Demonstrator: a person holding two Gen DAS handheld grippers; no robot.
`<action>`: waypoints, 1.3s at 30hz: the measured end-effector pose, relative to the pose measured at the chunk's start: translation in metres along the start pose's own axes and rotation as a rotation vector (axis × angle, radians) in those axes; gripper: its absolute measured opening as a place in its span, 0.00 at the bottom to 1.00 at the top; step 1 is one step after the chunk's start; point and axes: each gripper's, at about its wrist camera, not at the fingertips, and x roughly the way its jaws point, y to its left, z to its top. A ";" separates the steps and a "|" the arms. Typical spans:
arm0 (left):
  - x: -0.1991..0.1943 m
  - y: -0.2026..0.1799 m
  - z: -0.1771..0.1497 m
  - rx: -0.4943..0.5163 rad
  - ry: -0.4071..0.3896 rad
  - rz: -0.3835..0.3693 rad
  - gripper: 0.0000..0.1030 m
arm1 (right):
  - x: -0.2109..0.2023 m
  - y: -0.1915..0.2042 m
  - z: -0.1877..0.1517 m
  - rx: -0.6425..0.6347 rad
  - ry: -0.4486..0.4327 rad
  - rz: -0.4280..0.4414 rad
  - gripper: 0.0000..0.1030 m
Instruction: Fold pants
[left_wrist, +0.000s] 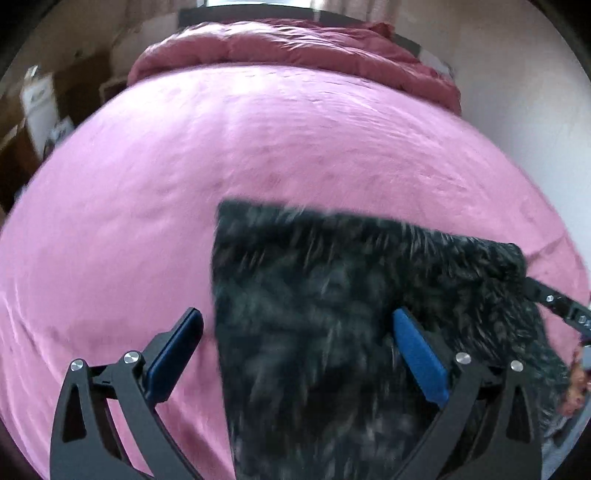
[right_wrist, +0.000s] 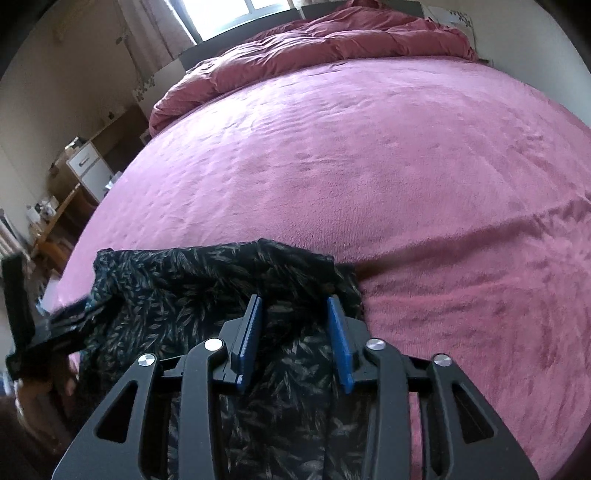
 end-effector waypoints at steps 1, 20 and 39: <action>-0.004 0.003 -0.008 -0.021 0.006 -0.018 0.98 | -0.002 -0.002 -0.002 0.011 0.001 0.014 0.42; -0.029 0.019 -0.082 -0.116 0.084 -0.426 0.98 | -0.008 -0.047 -0.031 0.247 0.120 0.177 0.84; -0.051 -0.042 -0.063 0.090 0.000 -0.265 0.39 | -0.025 -0.008 -0.033 0.083 0.062 0.273 0.32</action>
